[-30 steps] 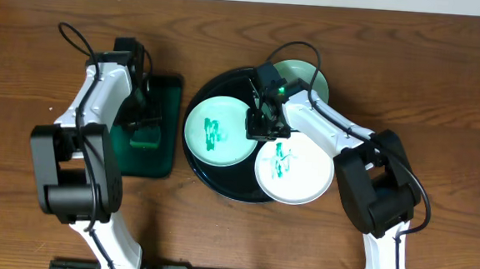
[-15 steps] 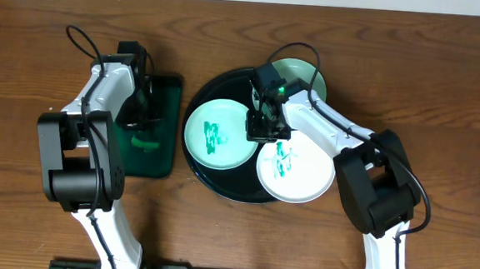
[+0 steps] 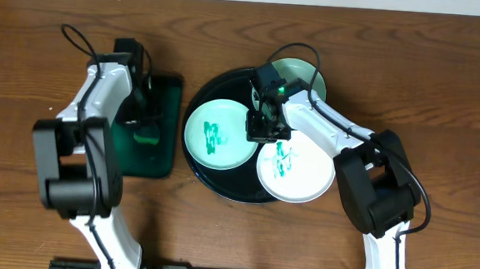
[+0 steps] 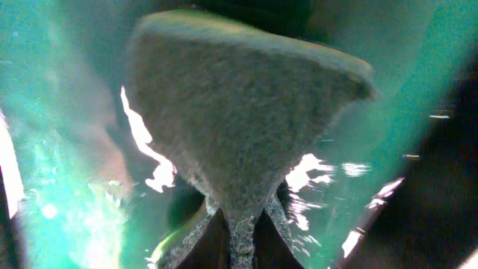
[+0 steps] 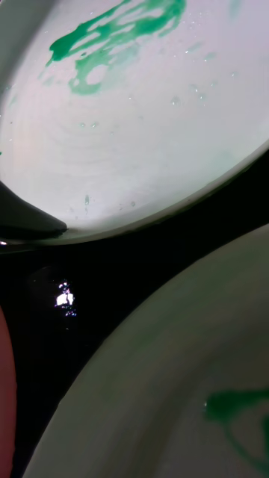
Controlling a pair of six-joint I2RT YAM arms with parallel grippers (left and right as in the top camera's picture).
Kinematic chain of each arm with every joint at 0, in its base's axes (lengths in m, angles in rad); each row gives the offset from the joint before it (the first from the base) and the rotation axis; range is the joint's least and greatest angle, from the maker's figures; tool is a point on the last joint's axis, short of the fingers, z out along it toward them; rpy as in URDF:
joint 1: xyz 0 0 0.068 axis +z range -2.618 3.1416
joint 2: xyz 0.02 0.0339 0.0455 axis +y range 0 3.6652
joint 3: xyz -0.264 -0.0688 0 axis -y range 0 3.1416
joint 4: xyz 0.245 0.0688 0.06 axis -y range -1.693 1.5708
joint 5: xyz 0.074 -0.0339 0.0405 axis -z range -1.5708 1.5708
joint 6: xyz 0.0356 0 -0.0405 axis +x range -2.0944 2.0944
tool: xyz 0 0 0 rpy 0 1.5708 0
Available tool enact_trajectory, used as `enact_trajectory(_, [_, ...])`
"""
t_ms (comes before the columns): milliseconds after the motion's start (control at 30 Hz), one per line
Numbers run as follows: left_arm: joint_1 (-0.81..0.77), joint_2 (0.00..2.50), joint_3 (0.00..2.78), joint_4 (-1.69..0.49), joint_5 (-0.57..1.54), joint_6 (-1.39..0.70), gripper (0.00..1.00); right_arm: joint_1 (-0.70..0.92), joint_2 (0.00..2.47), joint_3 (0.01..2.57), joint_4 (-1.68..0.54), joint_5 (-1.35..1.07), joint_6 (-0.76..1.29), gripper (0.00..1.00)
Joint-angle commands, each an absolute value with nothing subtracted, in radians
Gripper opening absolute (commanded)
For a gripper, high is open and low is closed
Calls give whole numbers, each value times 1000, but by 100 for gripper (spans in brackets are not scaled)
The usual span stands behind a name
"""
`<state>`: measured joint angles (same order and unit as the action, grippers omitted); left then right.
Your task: Clean dirty plates on tray and stack at the side
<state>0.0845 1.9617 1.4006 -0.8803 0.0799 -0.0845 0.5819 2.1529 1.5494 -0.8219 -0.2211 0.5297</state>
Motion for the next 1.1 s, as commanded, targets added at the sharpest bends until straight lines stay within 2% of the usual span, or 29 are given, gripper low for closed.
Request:
enact_trajectory(0, [86,1787,1410,-873,97,-86,7,598,2179,1523,-848,-214,499,1])
enact_trajectory(233, [86,1520,1409,-858,64,-85,8,598,2179,1523,-848,-215,488,1])
enact_trajectory(467, [86,1348,1409,-751,41,-44,7,598,2179,1523,-846,-215,488,1])
enact_trajectory(1067, [86,1293,1409,-682,36,4,7,598,2179,1523,-846,-215,481,1])
